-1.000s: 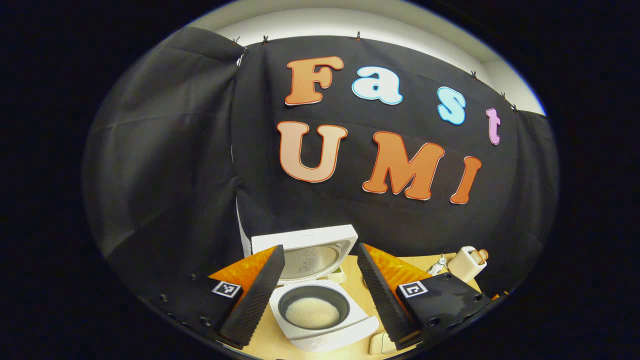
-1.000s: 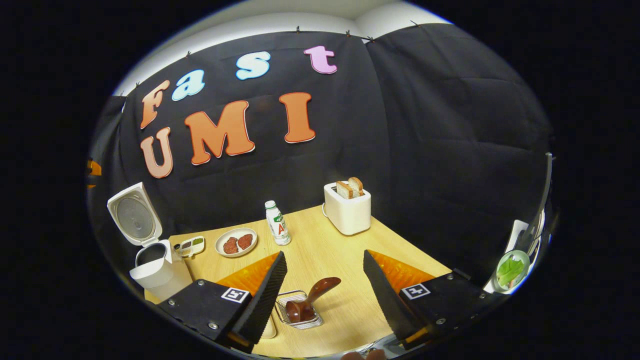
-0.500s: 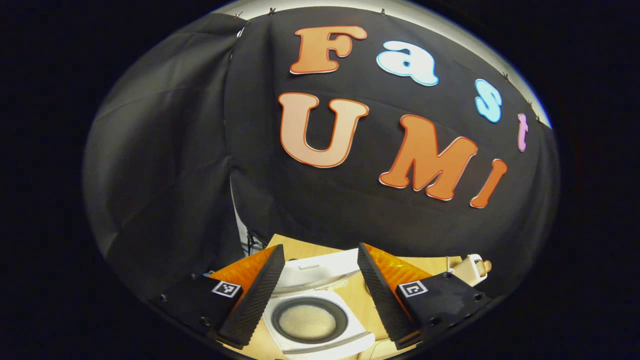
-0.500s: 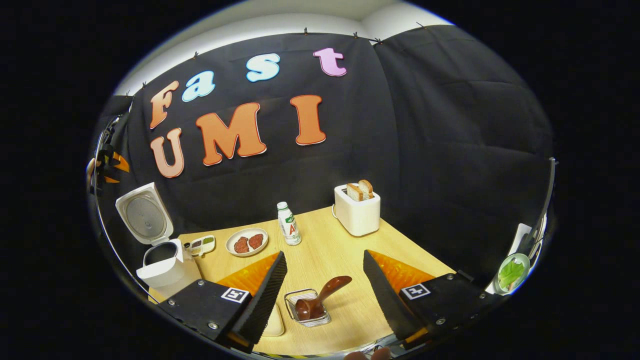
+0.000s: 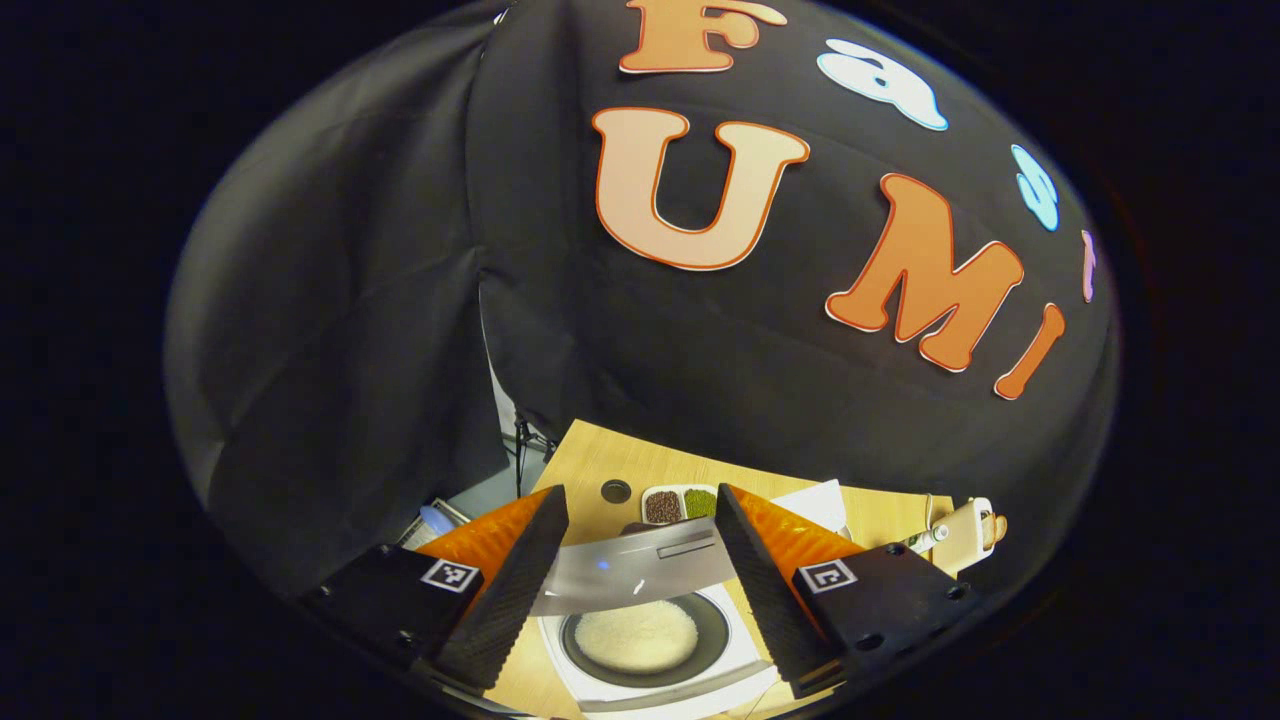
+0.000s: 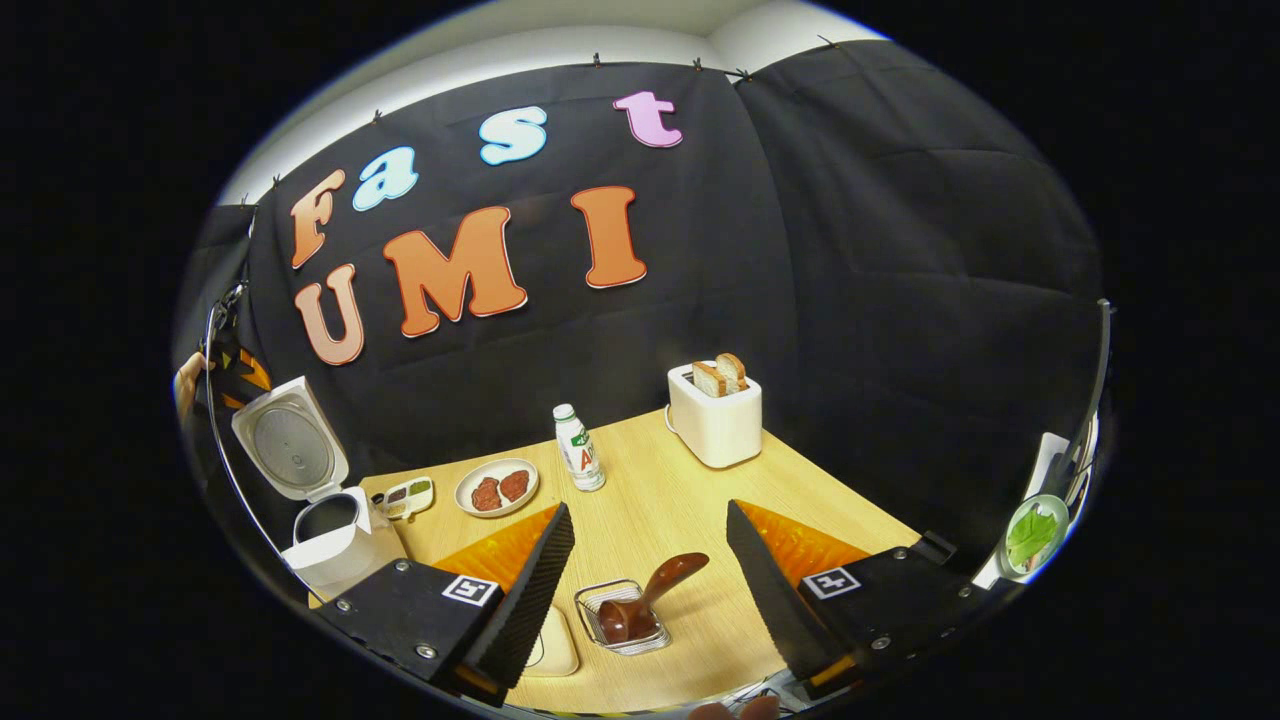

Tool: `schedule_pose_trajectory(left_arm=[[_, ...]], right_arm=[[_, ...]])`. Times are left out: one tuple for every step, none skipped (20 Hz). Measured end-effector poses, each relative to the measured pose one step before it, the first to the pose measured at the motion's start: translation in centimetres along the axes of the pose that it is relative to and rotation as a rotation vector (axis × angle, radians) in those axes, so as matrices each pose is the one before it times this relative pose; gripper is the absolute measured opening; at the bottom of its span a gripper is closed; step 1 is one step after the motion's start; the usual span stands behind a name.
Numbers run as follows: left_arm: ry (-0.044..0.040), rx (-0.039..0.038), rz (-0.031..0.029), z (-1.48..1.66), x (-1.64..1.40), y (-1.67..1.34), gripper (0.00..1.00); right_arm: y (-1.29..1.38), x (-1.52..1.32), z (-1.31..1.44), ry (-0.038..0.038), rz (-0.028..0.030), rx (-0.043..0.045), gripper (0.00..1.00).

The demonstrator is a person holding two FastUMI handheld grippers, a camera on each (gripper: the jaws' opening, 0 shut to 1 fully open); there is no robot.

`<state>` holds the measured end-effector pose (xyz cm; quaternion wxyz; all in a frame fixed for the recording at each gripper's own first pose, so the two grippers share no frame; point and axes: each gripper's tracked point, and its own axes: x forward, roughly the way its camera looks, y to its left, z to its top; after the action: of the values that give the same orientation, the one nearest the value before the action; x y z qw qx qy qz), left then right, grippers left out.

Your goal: Close the left gripper, press the button to open the rice cooker; take a wooden spoon from the chopstick holder with the right hand, scoop a spoonful of rice and pour it into the rice cooker, then put the wooden spoon back into the chopstick holder.

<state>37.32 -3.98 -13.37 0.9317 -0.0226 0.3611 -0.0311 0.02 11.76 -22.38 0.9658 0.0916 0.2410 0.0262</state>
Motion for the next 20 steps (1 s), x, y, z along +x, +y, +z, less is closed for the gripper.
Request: schedule_pose_trajectory(left_arm=[[0.00286,0.02396,-0.00597,-0.538,-0.083,-0.127,1.00],[0.00679,0.02974,-0.01162,-0.590,-0.243,-0.337,1.00],[0.00181,0.01736,-0.01065,-0.289,-0.339,-0.202,1.00],[-0.00130,0.00735,-0.00917,-0.401,-0.393,-0.252,1.00],[0.00085,-0.00067,-0.01056,-0.266,-0.453,-0.238,1.00],[-0.00021,-0.00638,-0.00937,-0.162,-0.259,-0.159,1.00],[0.00100,-0.00594,-0.00368,-0.259,-0.213,-0.053,1.00],[0.00361,-0.00516,-0.00542,-0.678,0.089,-0.014,1.00],[0.00785,-0.00314,-0.00972,-0.451,-0.351,-0.189,1.00],[0.00922,-0.00282,-0.00965,-0.552,-0.474,-0.166,1.00],[0.00851,-0.00208,-0.01185,-0.635,-0.276,-0.296,1.00],[0.01247,-0.00593,-0.01938,-1.063,-0.408,-0.453,1.00],[0.00662,-0.00608,-0.01727,-0.971,-0.246,-0.523,1.00],[0.00861,-0.00037,-0.01468,-1.242,-0.303,-0.367,1.00],[0.00607,0.00089,-0.01331,-1.448,-0.162,-0.322,1.00],[0.00386,-0.00575,-0.01470,-1.326,-0.179,-0.370,1.00],[0.00692,-0.01064,-0.01213,-1.367,-0.171,-0.258,1.00],[-0.00388,0.00074,-0.00536,-1.037,-0.168,-0.227,1.00],[-0.00479,0.00156,0.00003,-1.348,0.124,-0.157,1.00],[0.00641,0.00077,0.00538,-1.281,0.020,-0.167,1.00]], right_arm=[[0.568,0.097,0.257,-0.00420,0.01158,0.00162,0.95],[0.571,0.063,0.151,-0.00230,0.01461,-0.00079,0.95],[0.706,0.126,-0.020,0.00264,0.01466,-0.00509,0.95],[0.523,0.155,-0.021,0.00240,0.01165,-0.00756,0.95],[0.589,0.180,0.178,-0.00218,0.01140,-0.01157,0.95],[0.535,0.238,0.150,-0.00285,0.01167,-0.01177,0.95],[0.612,0.078,0.189,-0.00255,0.01295,-0.00740,0.95],[0.470,-0.022,0.100,-0.00162,0.01392,0.00001,0.95],[0.678,-0.175,0.001,-0.00043,0.01840,0.00083,0.95],[0.409,0.011,-0.123,0.00052,0.01523,-0.00122,0.95],[0.371,-0.139,-0.137,0.00259,0.01343,-0.00516,0.95],[0.223,-0.068,-0.179,0.00104,0.01044,-0.00832,0.95],[0.132,-0.265,-0.080,0.00115,0.00599,-0.00582,0.95],[0.188,-0.126,0.066,0.00027,0.00956,-0.00130,0.95],[0.210,-0.211,0.040,-0.00133,0.01042,0.00479,0.95],[0.173,-0.248,-0.192,-0.00068,0.01242,0.00792,0.95],[0.165,-0.253,-0.137,0.00114,0.00941,0.00860,0.95],[0.131,-0.108,-0.147,0.00336,0.00922,0.00480,0.95],[0.076,-0.131,-0.090,0.00101,0.00739,-0.00086,0.95],[0.027,-0.210,-0.194,0.00163,0.00446,-0.00430,0.95]])
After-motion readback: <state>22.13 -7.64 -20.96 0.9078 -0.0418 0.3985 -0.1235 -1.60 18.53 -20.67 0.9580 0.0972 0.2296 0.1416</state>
